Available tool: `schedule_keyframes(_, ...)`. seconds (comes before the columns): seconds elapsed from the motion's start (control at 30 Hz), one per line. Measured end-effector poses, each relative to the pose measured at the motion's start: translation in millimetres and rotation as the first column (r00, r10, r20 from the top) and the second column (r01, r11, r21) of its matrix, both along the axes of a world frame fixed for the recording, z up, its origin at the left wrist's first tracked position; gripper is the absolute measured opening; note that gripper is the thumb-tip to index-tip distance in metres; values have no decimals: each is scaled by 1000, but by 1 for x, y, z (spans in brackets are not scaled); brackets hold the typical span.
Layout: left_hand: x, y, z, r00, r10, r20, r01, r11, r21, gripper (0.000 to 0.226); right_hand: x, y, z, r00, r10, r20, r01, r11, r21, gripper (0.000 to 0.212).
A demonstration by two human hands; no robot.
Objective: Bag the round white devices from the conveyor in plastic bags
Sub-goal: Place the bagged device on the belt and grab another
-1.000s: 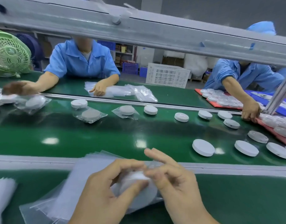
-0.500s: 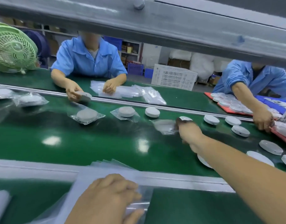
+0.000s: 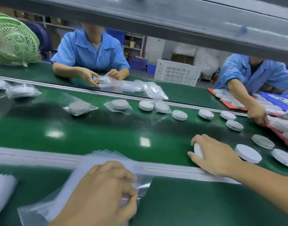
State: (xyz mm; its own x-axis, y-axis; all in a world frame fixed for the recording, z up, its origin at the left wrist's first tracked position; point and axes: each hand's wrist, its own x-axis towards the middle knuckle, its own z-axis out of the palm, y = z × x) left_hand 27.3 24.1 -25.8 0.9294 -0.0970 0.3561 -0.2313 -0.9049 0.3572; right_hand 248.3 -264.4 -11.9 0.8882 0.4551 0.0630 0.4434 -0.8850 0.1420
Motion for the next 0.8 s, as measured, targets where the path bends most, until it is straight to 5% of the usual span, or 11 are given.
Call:
schedule_keyframes(0.1, -2, -5, 0, 999, 41, -1, -41, 997, -63, 19, -27, -7, 8, 999, 34, 30, -43, 935, 353, 31)
schedule_keyframes(0.2, -5, -10, 8, 996, 83, 40, -76, 986, -147, 14, -74, 5, 19, 971, 233, -62, -116, 676, 728, 33)
schedule_keyframes(0.33, -9, -15, 12, 992, 114, 46, -96, 952, -292, 10, -132, 36, 21, 863, 492, 113, -421, 580, 697, 26)
schedule_keyframes(0.47, -11, -25, 12, 998, 63, 31, -38, 862, -505, 13, -154, 60, 10, 812, 495, 310, -497, 309, 811, 22)
schedule_keyframes(0.6, -13, -33, 17, 990, -139, 2, 93, 650, -754, 34, -163, 69, 9, 940, 292, 178, -202, 53, 978, 24)
schedule_keyframes(0.7, -14, -33, 11, 993, -119, 13, 101, 773, -626, 44, -164, 69, 12, 957, 290, 28, -6, -77, 997, 28)
schedule_keyframes(0.8, -16, -30, 8, 988, 7, 154, 53, 923, -382, 25, -164, 69, 12, 946, 246, -211, 254, -162, 954, 9)
